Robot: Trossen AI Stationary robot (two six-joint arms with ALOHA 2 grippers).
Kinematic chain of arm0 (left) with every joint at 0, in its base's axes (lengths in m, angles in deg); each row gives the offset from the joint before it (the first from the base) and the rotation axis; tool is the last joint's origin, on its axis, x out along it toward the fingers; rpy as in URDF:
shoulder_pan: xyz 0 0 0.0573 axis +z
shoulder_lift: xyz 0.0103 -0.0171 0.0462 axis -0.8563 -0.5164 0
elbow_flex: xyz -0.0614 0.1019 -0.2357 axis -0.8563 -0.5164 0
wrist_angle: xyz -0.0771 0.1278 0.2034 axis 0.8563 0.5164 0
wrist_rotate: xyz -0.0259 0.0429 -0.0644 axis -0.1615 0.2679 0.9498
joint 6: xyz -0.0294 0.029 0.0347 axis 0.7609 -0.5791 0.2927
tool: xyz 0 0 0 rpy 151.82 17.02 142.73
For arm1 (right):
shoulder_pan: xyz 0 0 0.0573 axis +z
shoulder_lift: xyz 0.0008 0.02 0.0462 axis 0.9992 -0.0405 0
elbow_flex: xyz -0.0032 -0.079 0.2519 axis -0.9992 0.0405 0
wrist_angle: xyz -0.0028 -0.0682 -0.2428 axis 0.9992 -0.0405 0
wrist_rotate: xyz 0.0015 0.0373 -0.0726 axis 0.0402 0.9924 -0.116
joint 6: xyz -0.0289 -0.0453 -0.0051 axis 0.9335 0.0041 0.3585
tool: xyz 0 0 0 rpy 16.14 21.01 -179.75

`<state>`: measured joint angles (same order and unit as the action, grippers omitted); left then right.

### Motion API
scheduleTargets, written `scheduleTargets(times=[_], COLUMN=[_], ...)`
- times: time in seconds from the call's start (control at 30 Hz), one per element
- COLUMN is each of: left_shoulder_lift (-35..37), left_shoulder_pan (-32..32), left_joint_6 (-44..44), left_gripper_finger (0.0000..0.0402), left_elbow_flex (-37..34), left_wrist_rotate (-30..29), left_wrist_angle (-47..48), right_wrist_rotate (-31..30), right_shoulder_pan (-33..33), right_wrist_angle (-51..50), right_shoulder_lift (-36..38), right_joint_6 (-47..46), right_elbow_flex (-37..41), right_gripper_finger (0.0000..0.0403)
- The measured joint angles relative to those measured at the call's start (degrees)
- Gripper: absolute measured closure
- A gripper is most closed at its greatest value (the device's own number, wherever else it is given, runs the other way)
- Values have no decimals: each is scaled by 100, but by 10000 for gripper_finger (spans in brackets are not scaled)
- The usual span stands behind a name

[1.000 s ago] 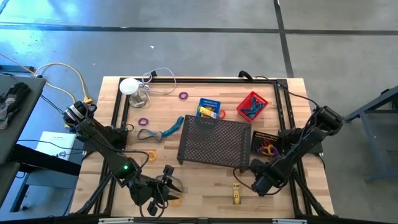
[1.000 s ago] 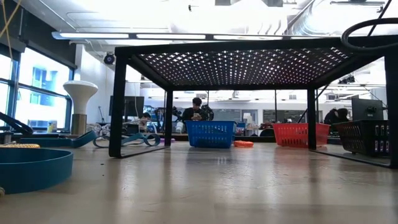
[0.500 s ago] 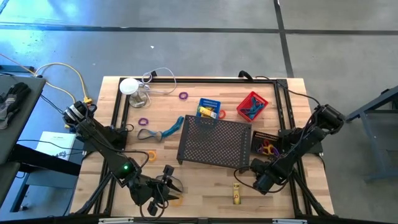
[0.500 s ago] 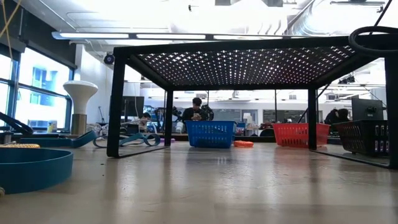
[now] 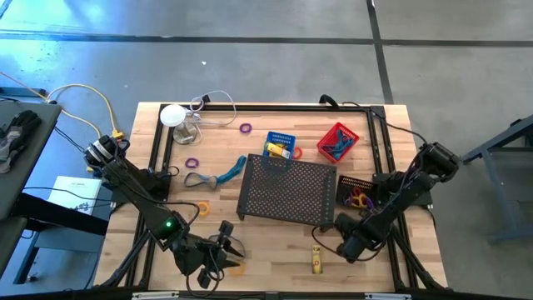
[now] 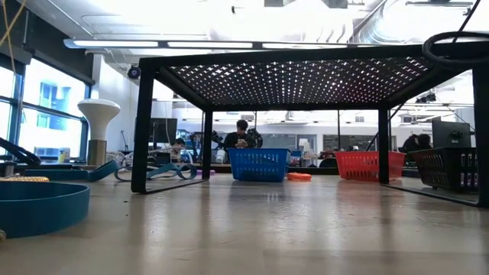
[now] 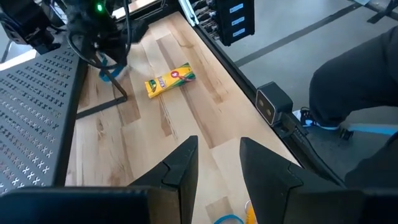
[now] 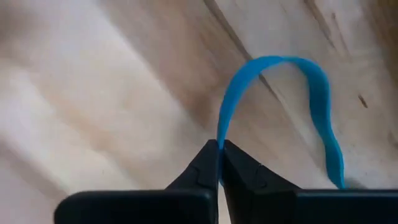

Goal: Pick & Place Office Desk Supplies
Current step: Put the blue rubber band into the red bin

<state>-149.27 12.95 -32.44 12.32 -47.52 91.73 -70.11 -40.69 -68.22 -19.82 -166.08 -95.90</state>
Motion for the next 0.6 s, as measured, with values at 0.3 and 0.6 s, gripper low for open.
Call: scheduleTargets(times=[0.3, 0.6], left_shoulder_lift=[0, 0], left_shoulder_pan=[243, 758], left_joint_6=[-577, -369], left_gripper_finger=[289, 289], left_elbow_flex=[0, 0], left_wrist_rotate=[-174, -81], left_wrist_angle=[-248, -296], right_wrist_rotate=[-996, -4142], right_shoulder_pan=[738, 720], right_wrist_angle=[-1710, -4414], right_shoulder_lift=[19, 216], right_joint_6=[-524, -2361], right_elbow_flex=[-1699, -2663], right_gripper_finger=[400, 400])
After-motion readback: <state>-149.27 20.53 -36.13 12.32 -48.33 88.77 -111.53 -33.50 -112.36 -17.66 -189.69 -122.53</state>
